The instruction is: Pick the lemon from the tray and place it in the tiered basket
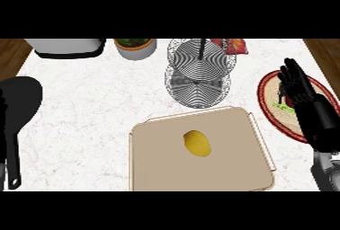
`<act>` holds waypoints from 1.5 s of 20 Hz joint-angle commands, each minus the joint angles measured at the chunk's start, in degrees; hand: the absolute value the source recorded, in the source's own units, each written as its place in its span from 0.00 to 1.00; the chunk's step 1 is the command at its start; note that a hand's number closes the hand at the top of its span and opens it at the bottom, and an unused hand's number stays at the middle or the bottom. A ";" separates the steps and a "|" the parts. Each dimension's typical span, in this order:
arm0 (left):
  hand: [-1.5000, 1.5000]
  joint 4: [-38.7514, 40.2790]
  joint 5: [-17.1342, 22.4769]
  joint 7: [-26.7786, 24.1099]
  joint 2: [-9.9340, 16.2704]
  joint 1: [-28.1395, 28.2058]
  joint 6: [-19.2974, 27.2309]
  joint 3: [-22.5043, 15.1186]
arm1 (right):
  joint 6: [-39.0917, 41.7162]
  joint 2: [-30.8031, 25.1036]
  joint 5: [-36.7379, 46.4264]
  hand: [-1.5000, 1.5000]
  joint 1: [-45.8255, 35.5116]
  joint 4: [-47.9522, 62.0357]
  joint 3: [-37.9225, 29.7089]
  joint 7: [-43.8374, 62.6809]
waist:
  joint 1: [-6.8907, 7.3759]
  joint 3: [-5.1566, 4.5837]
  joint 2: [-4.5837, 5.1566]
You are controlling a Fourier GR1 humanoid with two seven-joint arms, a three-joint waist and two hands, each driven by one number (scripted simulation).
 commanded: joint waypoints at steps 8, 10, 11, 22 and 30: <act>0.50 -0.21 7.12 4.26 -7.70 1.38 -11.81 -7.41 | 22.09 24.92 -28.57 1.00 2.69 5.03 10.52 -10.98 | 4.25 0.62 3.05; 0.50 -0.03 9.38 4.68 -7.31 3.00 -15.26 -7.32 | 29.81 22.35 -27.49 0.00 6.39 9.48 9.29 -18.86 | 2.67 -0.22 1.72; 0.50 0.61 9.56 5.62 -7.08 3.07 -15.84 -7.36 | 33.79 18.15 -22.21 0.00 8.62 14.57 8.18 -24.25 | 1.78 -0.42 1.48; 0.50 -0.41 10.62 7.31 -6.32 2.31 -18.49 -6.71 | 25.60 0.48 15.23 0.00 -7.96 29.66 12.82 -27.43 | 2.54 -0.73 0.94; 0.50 -3.02 10.87 6.74 -5.57 8.39 -21.18 -2.25 | 34.92 3.04 18.84 0.00 -14.30 25.82 14.30 -19.77 | 1.23 -0.79 0.53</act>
